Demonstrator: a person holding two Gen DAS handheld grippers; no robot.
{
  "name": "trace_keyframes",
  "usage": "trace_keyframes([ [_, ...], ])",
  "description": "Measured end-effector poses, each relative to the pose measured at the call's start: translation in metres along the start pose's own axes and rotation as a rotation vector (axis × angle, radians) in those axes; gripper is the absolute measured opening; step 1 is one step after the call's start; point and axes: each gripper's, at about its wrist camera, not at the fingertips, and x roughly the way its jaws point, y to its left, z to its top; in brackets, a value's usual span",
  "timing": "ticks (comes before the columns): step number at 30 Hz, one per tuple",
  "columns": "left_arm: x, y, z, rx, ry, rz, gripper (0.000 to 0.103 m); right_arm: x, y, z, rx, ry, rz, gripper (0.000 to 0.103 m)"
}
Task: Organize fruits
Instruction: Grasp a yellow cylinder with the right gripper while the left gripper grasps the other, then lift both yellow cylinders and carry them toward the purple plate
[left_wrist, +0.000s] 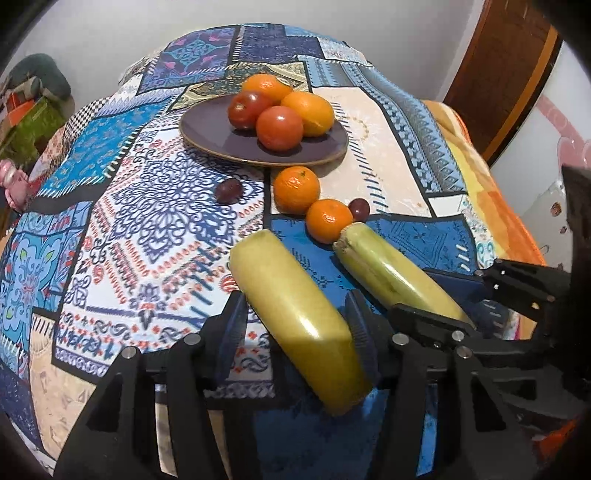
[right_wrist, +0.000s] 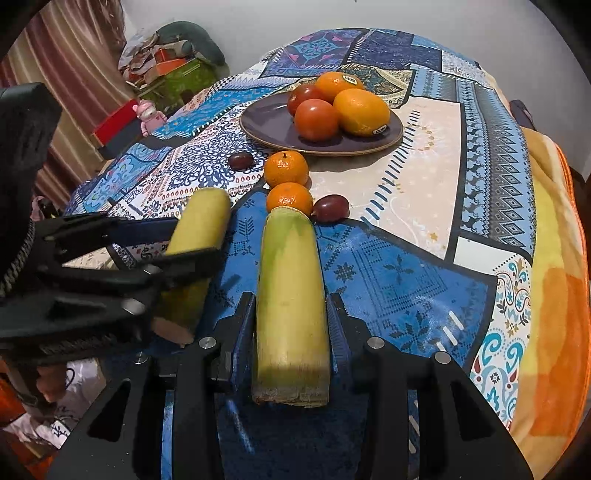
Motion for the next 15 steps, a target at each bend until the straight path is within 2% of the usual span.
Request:
trace_keyframes([
  [4,0.011,-0.002,0.001,0.003,0.017,-0.011,0.056,-0.001,-0.002,-0.001,0.003,0.002,0.012,0.036],
  [7,0.018,-0.013,0.001,0.070,0.000,0.066,0.053,-0.002,-0.002,-0.002,0.007,-0.002,0.013,0.036],
  [9,0.019,-0.016,0.001,0.090,-0.007,0.093,0.045,-0.003,-0.001,-0.004,0.005,-0.006,0.009,0.036],
  [12,0.015,-0.007,-0.001,0.079,-0.009,0.095,0.034,-0.004,-0.001,-0.005,0.004,-0.009,0.012,0.036],
  [15,0.009,0.004,-0.005,0.066,-0.006,0.077,0.034,-0.003,-0.003,-0.004,0.007,-0.008,0.022,0.036],
])
